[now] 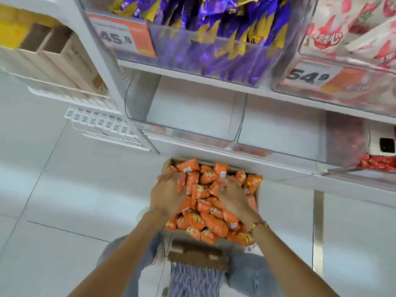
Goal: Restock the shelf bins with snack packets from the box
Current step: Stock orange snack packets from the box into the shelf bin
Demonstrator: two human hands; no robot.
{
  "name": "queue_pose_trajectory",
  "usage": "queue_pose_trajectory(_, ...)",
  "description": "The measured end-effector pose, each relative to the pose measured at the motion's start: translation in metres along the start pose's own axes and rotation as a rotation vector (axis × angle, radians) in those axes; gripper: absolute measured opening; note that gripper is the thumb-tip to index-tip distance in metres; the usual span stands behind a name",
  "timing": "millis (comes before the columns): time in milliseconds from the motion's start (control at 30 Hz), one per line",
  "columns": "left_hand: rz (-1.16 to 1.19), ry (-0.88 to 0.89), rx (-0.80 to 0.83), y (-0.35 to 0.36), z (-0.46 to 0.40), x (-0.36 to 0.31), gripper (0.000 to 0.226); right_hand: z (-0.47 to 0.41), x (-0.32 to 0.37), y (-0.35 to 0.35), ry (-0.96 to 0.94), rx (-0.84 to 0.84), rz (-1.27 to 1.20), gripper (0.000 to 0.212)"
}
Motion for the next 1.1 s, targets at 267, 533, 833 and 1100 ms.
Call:
queue_pose_trajectory(267,-0.183,0.289,-0.165,0.129,-0.115,0.053,0.049,-0.101,-0.080,0.026,-0.185,-0.349,0.327,0.041)
queue_pose_trajectory(533,-0.172,0.263,-0.287,0.163,-0.160,0.070,0.036,-0.157,-0.080,0.079,-0.427,-0.224,0.625,0.059)
queue_pose_trajectory(833,-0.188,0.252,-0.173,0.159,-0.152,0.056,0.030,-0.159,-0.063,0.083,-0.327,-0.225,0.706,0.044)
queue_pose_trajectory(1100,0.464,0.221,-0.087,0.153,-0.132,0.046,0.030,-0.107,-0.068,0.037,-0.437,-0.365,0.520,0.043)
Point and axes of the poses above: each hand's wrist, its own z-axis away from the middle knuckle, its own y-axis out of the palm, x = y × z, the point moved 10 cm from there along -z, towards the middle knuckle, and after that the axes turned 7 degrees about x, right-handed, at the moved point
